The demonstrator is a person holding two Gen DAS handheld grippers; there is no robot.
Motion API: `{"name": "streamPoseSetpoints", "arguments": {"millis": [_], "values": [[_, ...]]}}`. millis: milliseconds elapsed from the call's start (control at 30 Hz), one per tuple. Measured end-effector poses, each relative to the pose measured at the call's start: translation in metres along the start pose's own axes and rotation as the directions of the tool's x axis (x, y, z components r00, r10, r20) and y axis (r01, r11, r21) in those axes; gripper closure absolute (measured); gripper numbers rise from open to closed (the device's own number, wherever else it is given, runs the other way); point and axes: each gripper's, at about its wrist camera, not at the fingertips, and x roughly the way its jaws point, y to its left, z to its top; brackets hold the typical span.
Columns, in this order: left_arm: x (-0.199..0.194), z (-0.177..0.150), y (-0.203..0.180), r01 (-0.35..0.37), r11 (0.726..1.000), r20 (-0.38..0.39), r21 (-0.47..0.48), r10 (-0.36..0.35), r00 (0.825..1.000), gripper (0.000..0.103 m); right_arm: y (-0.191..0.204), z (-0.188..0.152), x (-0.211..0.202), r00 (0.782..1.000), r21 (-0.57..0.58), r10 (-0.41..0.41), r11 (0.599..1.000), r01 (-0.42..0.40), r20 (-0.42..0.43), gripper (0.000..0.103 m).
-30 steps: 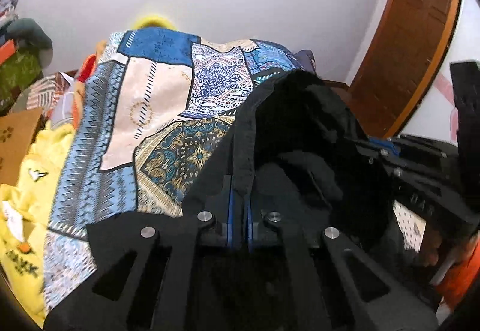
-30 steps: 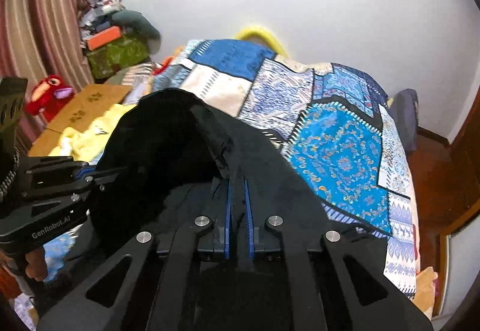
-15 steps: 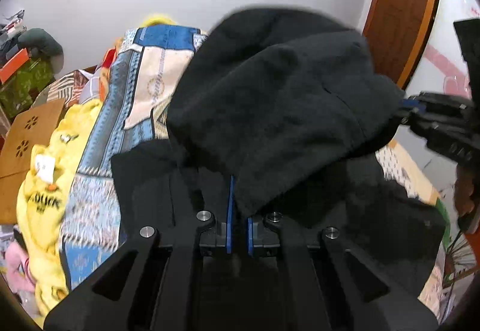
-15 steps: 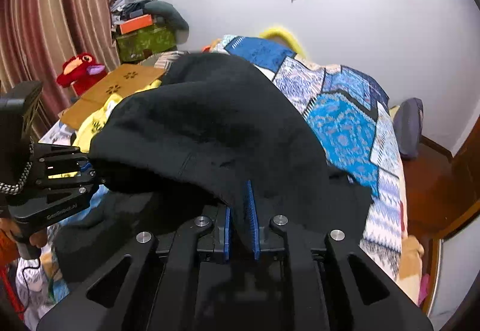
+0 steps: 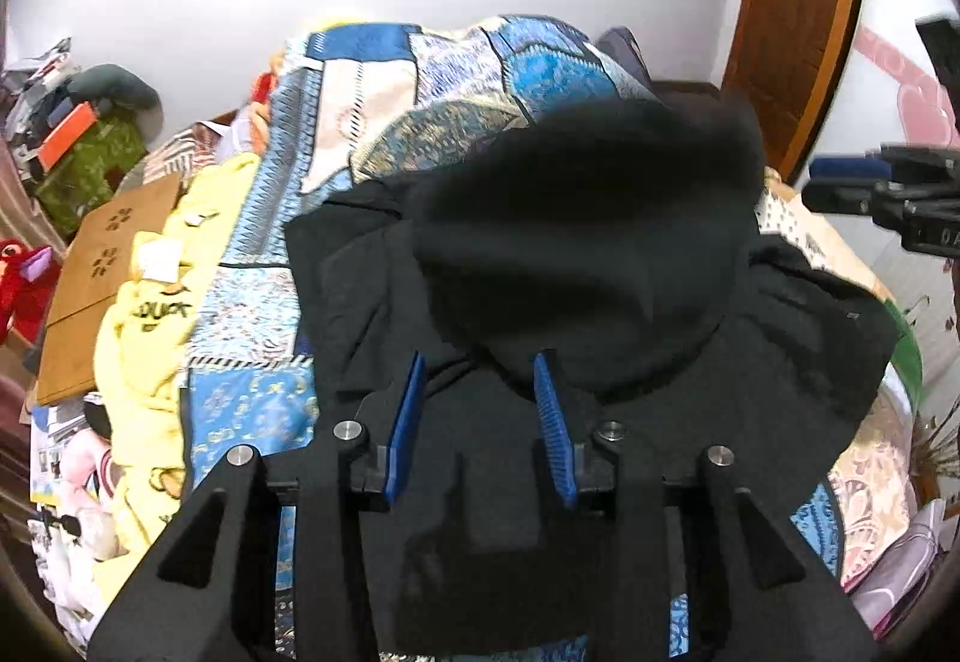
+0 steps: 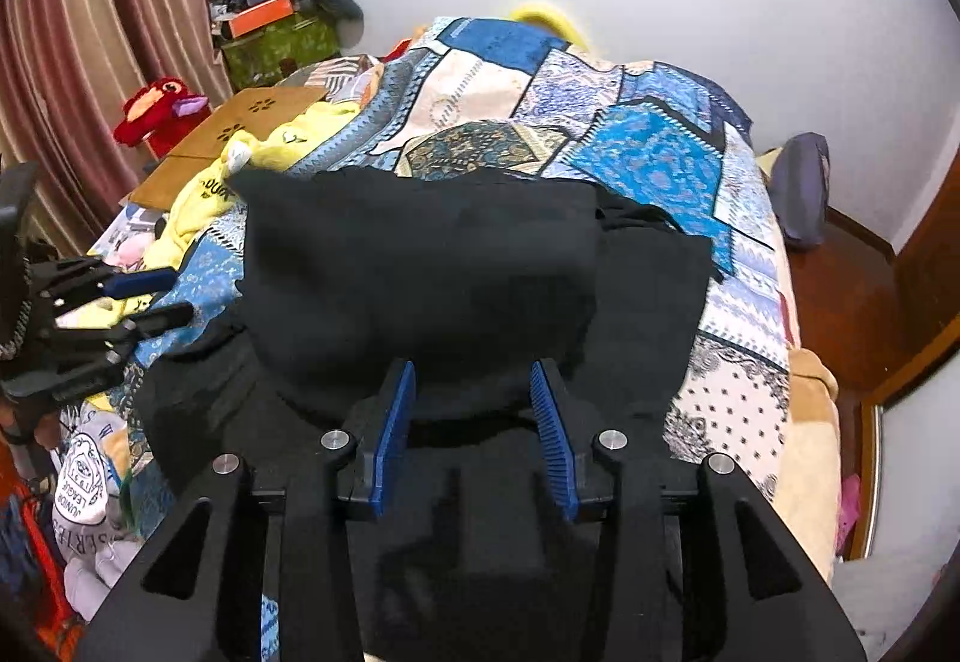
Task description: Fold large clothes
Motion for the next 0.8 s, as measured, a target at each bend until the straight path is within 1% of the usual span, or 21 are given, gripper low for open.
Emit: {"name": "streamPoseSetpoints", "arguments": {"millis": [100, 267, 300, 367, 467, 533, 633, 700, 800], "values": [[-0.015, 0.011, 0.008, -0.015, 1.000, 0.049, -0.027, 0.016, 0.999, 0.059, -0.001, 0.000, -0.010, 1.000, 0.008, -0.016, 1.000, 0.015, 0.026, 0.066], [-0.029, 0.034, 0.013, -0.028, 0.998, 0.121, -0.052, 0.034, 0.992, 0.058, 0.002, 0.003, -0.021, 0.996, 0.013, -0.029, 1.000, 0.028, 0.085, 0.065], [-0.030, 0.040, 0.013, -0.027, 0.998, 0.131, -0.057, 0.034, 0.991, 0.057, 0.003, 0.005, -0.021, 0.995, 0.012, -0.029, 1.000, 0.028, 0.095, 0.064], [-0.027, 0.049, 0.013, -0.026, 0.997, 0.146, -0.066, 0.035, 0.989, 0.056, 0.004, 0.010, -0.020, 0.993, 0.012, -0.034, 0.999, 0.033, 0.115, 0.057], [-0.017, 0.059, 0.013, -0.004, 0.996, 0.154, -0.085, 0.017, 0.988, 0.055, 0.005, 0.018, -0.014, 0.987, 0.015, -0.039, 0.999, 0.037, 0.153, 0.050], [-0.004, 0.063, 0.013, 0.003, 0.995, 0.141, -0.095, 0.011, 0.990, 0.055, 0.006, 0.021, -0.006, 0.987, 0.025, -0.027, 0.999, 0.024, 0.156, 0.050], [0.029, 0.062, 0.012, 0.013, 0.993, 0.084, -0.115, -0.003, 0.996, 0.055, 0.005, 0.024, 0.015, 0.993, 0.052, 0.005, 0.999, -0.011, 0.120, 0.050], [0.050, 0.057, 0.012, 0.007, 0.992, 0.044, -0.126, -0.001, 0.999, 0.055, 0.004, 0.023, 0.036, 0.997, 0.063, 0.024, 0.998, -0.029, 0.075, 0.050], [0.080, 0.043, 0.014, 0.027, 0.988, -0.018, -0.154, -0.030, 0.999, 0.054, 0.003, 0.013, 0.073, 0.999, 0.055, 0.028, 0.998, -0.026, -0.018, 0.050]]}}
